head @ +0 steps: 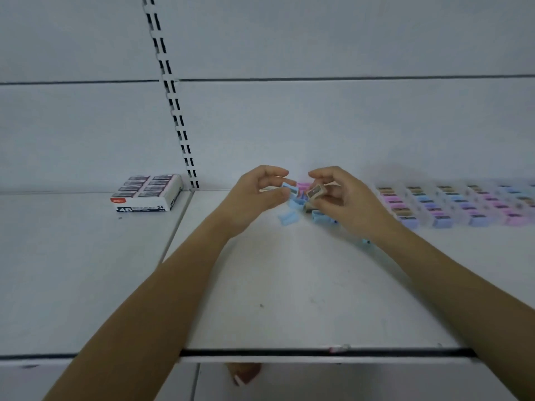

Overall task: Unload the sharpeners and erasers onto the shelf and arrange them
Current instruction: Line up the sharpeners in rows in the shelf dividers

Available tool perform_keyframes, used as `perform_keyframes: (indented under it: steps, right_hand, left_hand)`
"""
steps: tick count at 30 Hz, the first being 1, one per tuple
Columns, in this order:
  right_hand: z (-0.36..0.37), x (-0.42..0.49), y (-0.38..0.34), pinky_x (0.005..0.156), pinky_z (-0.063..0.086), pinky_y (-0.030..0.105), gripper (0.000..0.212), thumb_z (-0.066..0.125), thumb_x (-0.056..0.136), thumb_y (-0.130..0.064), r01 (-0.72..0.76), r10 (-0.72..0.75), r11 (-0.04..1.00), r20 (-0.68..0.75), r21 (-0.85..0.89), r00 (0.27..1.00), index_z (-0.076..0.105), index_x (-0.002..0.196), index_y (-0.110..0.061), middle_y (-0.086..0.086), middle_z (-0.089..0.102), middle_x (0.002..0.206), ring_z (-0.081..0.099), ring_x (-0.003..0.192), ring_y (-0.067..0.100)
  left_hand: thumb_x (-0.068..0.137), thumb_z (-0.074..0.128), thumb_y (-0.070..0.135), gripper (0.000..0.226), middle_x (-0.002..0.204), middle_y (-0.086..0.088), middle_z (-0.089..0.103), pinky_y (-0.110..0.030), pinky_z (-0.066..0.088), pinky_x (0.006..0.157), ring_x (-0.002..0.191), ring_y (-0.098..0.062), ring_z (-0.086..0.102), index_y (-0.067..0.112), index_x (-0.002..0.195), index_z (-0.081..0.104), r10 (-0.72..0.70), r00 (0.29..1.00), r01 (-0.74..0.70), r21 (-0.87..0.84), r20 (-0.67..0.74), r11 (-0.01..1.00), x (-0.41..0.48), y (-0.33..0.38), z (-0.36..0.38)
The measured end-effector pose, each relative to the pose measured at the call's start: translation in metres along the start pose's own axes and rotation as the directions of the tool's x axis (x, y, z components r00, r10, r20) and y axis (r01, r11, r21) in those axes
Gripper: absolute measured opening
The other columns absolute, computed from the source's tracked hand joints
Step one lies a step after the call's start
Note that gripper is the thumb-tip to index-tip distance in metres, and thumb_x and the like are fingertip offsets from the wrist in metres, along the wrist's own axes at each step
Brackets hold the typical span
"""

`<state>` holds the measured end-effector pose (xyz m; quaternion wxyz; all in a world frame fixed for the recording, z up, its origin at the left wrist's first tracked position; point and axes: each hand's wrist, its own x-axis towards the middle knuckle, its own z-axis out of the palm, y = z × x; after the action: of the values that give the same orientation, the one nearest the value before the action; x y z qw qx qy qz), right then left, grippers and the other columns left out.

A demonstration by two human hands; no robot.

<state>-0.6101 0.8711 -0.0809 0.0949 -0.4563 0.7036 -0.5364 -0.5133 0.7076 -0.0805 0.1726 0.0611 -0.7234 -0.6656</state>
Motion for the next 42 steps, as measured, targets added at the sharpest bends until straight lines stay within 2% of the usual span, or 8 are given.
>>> perform_keyframes:
  steps: [7,11,19,27,31,35,39,42]
  right_hand:
    - [-0.002,-0.007,0.004,0.079,0.045,0.016,0.026,0.059,0.082,0.005,0.158,-0.177,0.969,-0.091,-0.189,0.98,0.057,0.091,-0.02,-0.01,0.055,0.091,0.055,0.08,0.002]
    - [-0.005,-0.009,0.005,0.081,0.05,0.029,0.017,0.057,0.081,-0.005,0.155,-0.204,0.956,-0.184,-0.249,0.962,0.057,0.091,-0.019,-0.009,0.055,0.091,0.06,0.085,0.02]
    - [-0.015,-0.012,0.007,0.078,0.047,0.015,0.03,0.059,0.084,0.003,0.059,-0.168,0.936,-0.29,-0.348,0.942,0.052,0.112,-0.005,0.009,0.049,0.101,0.058,0.084,0.023]
    - [-0.052,-0.051,0.006,0.087,0.039,0.007,0.032,0.056,0.087,0.002,0.142,-0.272,0.825,-0.165,-0.547,0.948,0.058,0.118,-0.001,0.004,0.039,0.101,0.048,0.086,0.009]
    - [-0.105,-0.084,0.005,0.08,0.03,-0.003,0.03,0.056,0.085,0.0,0.115,-0.251,0.796,-0.152,-0.595,0.956,0.061,0.114,-0.003,0.002,0.042,0.099,0.045,0.085,0.005]
    - [-0.169,-0.129,0.012,0.082,0.037,0.011,0.03,0.056,0.085,0.001,0.08,-0.215,0.795,-0.157,-0.601,0.964,0.061,0.114,-0.003,0.003,0.044,0.099,0.051,0.087,0.014]
    - [-0.233,-0.174,0.031,0.085,0.042,0.022,0.028,0.058,0.086,-0.004,0.003,-0.162,0.776,-0.194,-0.631,0.968,0.062,0.114,-0.008,0.001,0.046,0.098,0.052,0.088,0.016]
    - [-0.272,-0.205,0.044,0.084,0.039,0.016,0.026,0.059,0.086,-0.006,-0.051,-0.126,0.775,-0.232,-0.63,0.964,0.063,0.112,-0.008,0.002,0.049,0.098,0.051,0.087,0.011]
  left_hand:
    - [0.088,0.055,0.0,0.017,0.104,0.002,0.065,-0.025,0.054,0.087,0.091,-0.015,0.066,0.015,0.093,0.06,0.047,0.998,-0.048,-0.023,-0.049,0.999,-0.003,0.004,0.007]
    - [0.083,0.061,-0.004,0.021,0.099,0.004,0.065,-0.018,0.053,0.08,0.092,-0.011,0.064,0.014,0.094,0.061,0.083,0.994,-0.079,0.051,-0.071,0.996,-0.002,0.005,0.01]
    - [0.078,0.071,0.007,0.026,0.082,0.009,0.06,-0.021,0.051,0.069,0.068,-0.006,0.059,0.024,0.076,0.051,0.257,0.956,-0.203,0.314,-0.14,0.927,0.0,0.004,0.019]
    - [0.088,0.059,0.01,0.025,0.095,0.002,0.048,-0.002,0.04,0.071,0.075,0.015,0.051,0.012,0.112,0.062,0.461,0.887,-0.365,0.583,-0.019,0.726,0.008,0.018,0.058]
    - [0.085,0.063,0.011,0.015,0.09,0.011,0.051,-0.003,0.04,0.07,0.073,0.012,0.053,0.016,0.098,0.064,0.464,0.886,-0.388,0.535,-0.011,0.751,0.013,0.033,0.121]
    - [0.082,0.061,0.005,0.015,0.085,0.011,0.057,-0.005,0.038,0.056,0.058,0.005,0.053,0.019,0.086,0.059,0.382,0.923,-0.331,0.401,-0.052,0.854,0.019,0.045,0.198]
    - [0.081,0.062,-0.001,0.027,0.087,0.005,0.058,-0.022,0.05,0.062,0.073,-0.018,0.062,0.025,0.081,0.054,0.343,0.934,-0.356,0.307,0.097,0.882,0.023,0.045,0.272]
    - [0.081,0.067,0.004,0.021,0.089,0.007,0.056,-0.022,0.049,0.061,0.062,-0.012,0.063,0.022,0.081,0.054,0.322,0.933,-0.359,0.339,0.163,0.869,0.026,0.039,0.323]
